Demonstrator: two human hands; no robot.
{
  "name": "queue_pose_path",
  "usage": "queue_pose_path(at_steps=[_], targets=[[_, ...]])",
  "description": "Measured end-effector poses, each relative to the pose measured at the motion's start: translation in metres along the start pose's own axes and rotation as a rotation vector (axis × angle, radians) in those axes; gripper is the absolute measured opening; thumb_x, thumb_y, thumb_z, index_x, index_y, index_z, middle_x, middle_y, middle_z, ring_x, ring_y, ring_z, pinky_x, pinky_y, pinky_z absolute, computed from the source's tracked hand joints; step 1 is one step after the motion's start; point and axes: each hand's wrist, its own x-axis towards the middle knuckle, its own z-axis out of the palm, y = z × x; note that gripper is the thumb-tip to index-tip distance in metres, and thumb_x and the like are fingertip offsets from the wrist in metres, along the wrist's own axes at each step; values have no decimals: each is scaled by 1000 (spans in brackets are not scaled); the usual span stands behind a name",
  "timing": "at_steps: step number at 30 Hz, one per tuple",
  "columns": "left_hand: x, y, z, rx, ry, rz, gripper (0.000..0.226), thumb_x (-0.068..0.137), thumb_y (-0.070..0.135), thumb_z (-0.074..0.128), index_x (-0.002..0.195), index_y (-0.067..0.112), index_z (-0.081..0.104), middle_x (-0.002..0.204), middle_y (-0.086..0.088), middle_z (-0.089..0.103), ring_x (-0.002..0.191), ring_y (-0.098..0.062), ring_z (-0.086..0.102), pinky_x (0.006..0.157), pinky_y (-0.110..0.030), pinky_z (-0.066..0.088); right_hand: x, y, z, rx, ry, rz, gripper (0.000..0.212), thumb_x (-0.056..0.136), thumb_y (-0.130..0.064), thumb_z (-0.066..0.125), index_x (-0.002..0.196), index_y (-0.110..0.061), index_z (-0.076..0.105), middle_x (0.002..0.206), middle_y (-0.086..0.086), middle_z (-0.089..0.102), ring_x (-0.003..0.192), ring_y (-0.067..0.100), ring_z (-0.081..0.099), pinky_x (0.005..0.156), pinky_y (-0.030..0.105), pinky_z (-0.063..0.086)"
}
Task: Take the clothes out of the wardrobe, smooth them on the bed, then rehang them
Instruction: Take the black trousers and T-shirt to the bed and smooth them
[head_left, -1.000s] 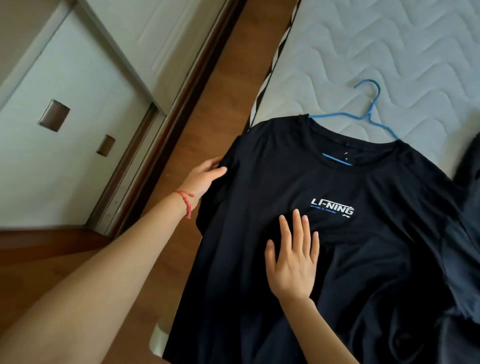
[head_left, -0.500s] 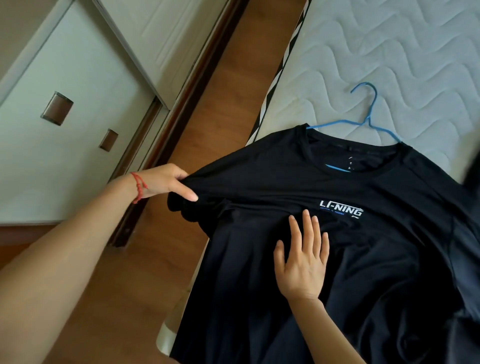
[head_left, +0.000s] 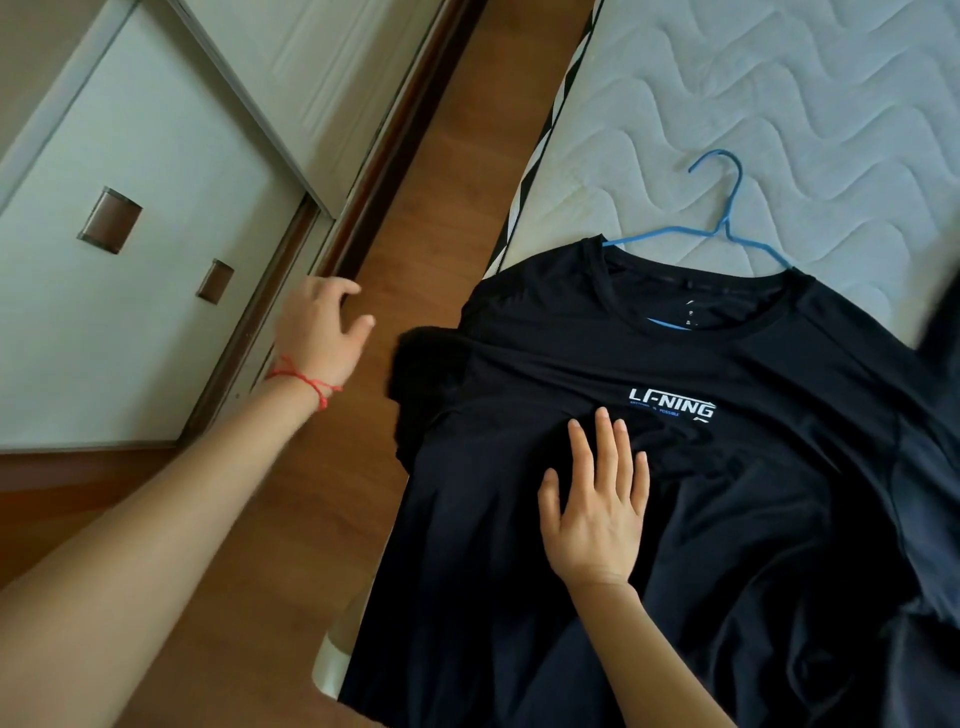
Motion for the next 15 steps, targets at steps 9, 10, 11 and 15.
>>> queue_pose_path(at_steps=[9, 10, 11, 15], targets=[[-192, 74, 86, 193, -135, 487, 56, 89, 47, 36, 139, 23, 34, 156, 2, 15, 141, -20, 19, 114, -46, 16, -2, 11, -5, -7, -33, -82, 50, 89, -36, 38, 135, -16, 40, 147, 12, 38, 137, 23, 23, 113, 36, 8], [-202, 64, 94, 265, -169, 522, 60, 88, 49, 36, 142, 23, 29, 157, 2, 6, 141, -21, 18, 115, -46, 13, -5, 18, -6, -6, -39, -99, 50, 89, -35, 38, 136, -17, 40, 147, 11, 38, 137, 22, 23, 113, 35, 8], [-207, 54, 99, 314, -187, 552, 64, 87, 51, 36, 144, 23, 24, 158, 2, 4, 141, -21, 18, 114, -46, 10, -9, 26, -9, -8, -43, -96, 50, 90, -35, 38, 136, -18, 39, 147, 9, 38, 137, 22, 23, 113, 34, 7], [-204, 33, 96, 375, -171, 559, 64, 89, 53, 32, 145, 24, 22, 153, -7, 22, 141, -25, 17, 113, -43, 9, -42, 73, -24, -51, -32, 82, 52, 90, -37, 35, 139, -20, 35, 149, 7, 34, 138, 21, 20, 114, 33, 4]])
